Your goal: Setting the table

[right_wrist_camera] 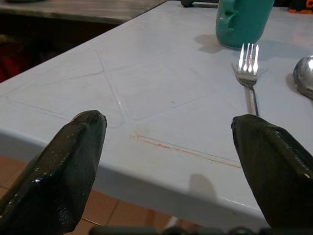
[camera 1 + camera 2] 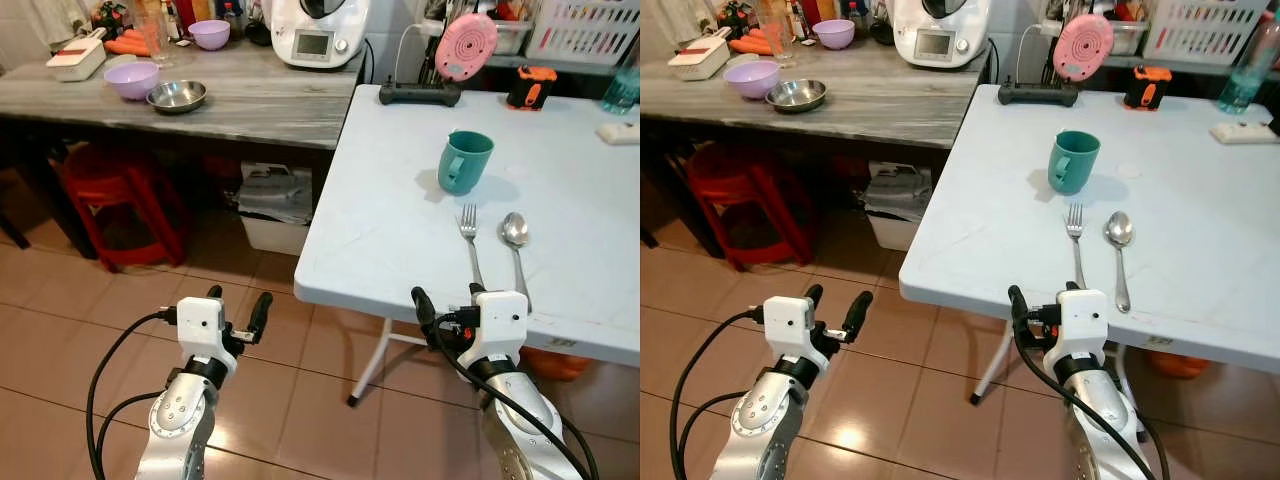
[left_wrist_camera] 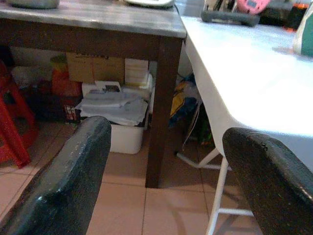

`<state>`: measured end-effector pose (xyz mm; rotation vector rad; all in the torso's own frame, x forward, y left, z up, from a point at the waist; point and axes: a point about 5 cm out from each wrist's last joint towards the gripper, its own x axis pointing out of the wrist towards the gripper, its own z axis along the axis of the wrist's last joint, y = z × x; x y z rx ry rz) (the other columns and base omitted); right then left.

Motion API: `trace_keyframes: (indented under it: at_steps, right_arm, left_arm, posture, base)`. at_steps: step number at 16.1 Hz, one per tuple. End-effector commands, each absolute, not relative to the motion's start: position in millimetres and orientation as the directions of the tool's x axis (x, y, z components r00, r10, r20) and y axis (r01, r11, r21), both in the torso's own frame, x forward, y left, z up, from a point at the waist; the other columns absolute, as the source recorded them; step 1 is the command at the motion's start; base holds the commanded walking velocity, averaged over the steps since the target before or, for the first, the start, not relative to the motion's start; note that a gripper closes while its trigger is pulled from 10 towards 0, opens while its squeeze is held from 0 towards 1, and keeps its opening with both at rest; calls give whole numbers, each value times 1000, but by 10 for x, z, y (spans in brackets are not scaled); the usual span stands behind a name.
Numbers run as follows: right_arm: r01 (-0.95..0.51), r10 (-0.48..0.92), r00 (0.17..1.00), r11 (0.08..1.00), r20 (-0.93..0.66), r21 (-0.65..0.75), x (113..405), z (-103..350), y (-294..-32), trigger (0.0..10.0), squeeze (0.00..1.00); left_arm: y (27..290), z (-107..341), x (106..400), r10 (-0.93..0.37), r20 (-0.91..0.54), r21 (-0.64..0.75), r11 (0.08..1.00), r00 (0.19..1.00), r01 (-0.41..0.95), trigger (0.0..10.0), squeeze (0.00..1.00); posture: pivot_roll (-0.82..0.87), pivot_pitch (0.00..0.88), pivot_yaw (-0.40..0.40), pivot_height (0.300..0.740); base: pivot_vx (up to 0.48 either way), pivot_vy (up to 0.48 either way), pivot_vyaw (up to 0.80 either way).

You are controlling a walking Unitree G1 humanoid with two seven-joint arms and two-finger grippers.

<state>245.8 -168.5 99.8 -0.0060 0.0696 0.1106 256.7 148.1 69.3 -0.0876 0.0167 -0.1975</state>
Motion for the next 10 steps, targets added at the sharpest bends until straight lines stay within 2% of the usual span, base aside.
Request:
trace_keyframes:
  at_steps: [1,4,9,10]
  right_arm:
    - [-112,111,991,994,-71,-8,2476,1016,-1689,10000,0]
    - [-102,101,994,995,-42,-13,2463,1014,-1658,10000,0]
    - [-45,45,999,999,-1,1,2462,1060,-1717,10000,0]
    - [-44,44,999,999,8,0,2461,1083,-1717,10000,0]
  left_arm:
    - [1495,698,2599,-192,-2,-80,978,981,191,10000,0]
    - [1521,778,2661,-199,27,-84,976,980,201,10000,0]
    - [1459,898,2723,-231,79,-86,968,970,238,10000,0]
    - [1444,917,2735,-240,87,-89,965,967,247,10000,0]
  posture:
    - [-98,49,-35,740]
    - [-97,46,29,740]
    - [-104,45,64,740]
    - [-104,45,64,740]
  base:
    - [0,0,0]
    - [0,0,0]
    - [0,0,0]
    - [0,0,-544]
